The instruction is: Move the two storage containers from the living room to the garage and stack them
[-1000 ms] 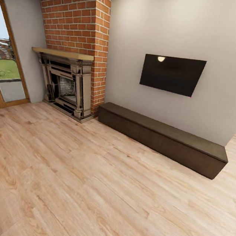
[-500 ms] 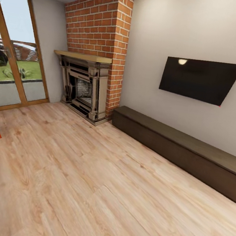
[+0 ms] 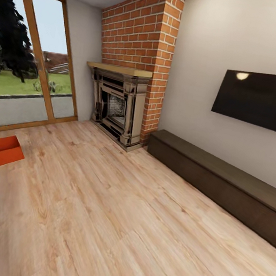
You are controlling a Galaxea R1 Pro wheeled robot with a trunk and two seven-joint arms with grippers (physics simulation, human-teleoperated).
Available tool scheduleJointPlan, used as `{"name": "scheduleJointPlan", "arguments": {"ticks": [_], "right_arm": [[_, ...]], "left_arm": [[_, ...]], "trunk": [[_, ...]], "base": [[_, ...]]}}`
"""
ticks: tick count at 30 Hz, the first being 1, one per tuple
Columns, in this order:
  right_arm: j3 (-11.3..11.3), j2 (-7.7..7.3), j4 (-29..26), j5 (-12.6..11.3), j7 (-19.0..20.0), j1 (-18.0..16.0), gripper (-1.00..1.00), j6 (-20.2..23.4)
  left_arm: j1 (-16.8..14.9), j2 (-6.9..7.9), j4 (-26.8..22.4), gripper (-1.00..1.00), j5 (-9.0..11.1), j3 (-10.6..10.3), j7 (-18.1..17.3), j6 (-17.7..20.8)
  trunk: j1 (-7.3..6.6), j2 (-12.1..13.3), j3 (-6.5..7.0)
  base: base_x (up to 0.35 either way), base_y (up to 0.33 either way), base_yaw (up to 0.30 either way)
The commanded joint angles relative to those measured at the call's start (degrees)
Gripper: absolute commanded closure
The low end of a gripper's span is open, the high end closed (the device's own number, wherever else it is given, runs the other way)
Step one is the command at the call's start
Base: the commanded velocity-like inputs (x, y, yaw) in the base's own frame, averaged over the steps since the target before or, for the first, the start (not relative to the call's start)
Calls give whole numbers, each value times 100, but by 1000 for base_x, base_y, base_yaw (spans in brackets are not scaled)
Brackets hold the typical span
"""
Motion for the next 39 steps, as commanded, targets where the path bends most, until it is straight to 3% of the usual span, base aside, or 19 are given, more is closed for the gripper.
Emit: {"name": "scheduleJointPlan", "arguments": {"ticks": [1, 30, 39], "right_arm": [[48, 2, 5, -53, -13, -2, -100, -20], [48, 2, 5, -53, -13, -2, -100, -20], [48, -7, 5, -52, -13, -2, -100, -16]], "left_arm": [[-4, -2, -2, -100, 41, -2, 16, 21], [-4, -2, -2, -100, 41, -3, 16, 19], [-4, -2, -2, -100, 41, -3, 16, 21]], "trunk": [[3, -3, -6], [3, -3, -6], [3, -3, -6]], "base": [[322, 0, 271], [322, 0, 271], [322, 0, 48]]}}
